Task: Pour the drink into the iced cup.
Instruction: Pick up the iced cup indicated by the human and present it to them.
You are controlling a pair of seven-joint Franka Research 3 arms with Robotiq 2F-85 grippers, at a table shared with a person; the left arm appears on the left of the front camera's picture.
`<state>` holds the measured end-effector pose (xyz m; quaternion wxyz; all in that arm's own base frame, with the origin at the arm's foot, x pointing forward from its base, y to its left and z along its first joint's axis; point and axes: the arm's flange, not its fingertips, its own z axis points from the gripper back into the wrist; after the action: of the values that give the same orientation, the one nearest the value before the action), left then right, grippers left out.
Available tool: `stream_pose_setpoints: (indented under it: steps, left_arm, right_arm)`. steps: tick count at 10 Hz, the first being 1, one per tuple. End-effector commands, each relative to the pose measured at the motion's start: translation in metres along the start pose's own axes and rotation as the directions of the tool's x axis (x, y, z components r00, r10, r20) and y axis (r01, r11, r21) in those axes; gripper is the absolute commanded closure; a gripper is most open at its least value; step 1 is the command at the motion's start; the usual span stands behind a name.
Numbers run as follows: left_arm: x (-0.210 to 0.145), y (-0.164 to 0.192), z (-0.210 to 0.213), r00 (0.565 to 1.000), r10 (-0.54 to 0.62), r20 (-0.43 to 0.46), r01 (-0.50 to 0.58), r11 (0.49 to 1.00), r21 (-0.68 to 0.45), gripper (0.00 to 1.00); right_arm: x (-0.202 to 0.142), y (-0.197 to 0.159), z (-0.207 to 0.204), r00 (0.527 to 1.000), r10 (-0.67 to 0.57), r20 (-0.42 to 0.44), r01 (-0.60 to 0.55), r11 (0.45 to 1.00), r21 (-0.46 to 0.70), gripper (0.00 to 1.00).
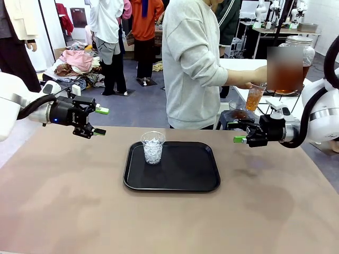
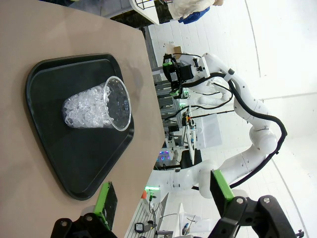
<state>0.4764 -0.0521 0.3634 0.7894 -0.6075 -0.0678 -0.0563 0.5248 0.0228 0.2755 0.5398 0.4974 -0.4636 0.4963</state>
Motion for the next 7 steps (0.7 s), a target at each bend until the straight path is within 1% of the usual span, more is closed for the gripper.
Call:
stream_pose_setpoints:
  steps: [1, 7]
  left_arm:
    - [-0.0009, -0.0006, 0.0007, 1.000, -0.001, 0.002, 0.001, 1.000, -0.002, 0.00]
    - [-0.0009, -0.0006, 0.0007, 1.000, -0.001, 0.002, 0.001, 1.000, -0.002, 0.00]
  right_arm:
    - [0.0035, -0.0027, -0.0007, 1.000, 0.009, -0.001, -0.009, 1.000, 0.002, 0.00]
    - [0.0035, -0.0027, -0.0007, 1.000, 0.009, -0.001, -0.009, 1.000, 0.002, 0.00]
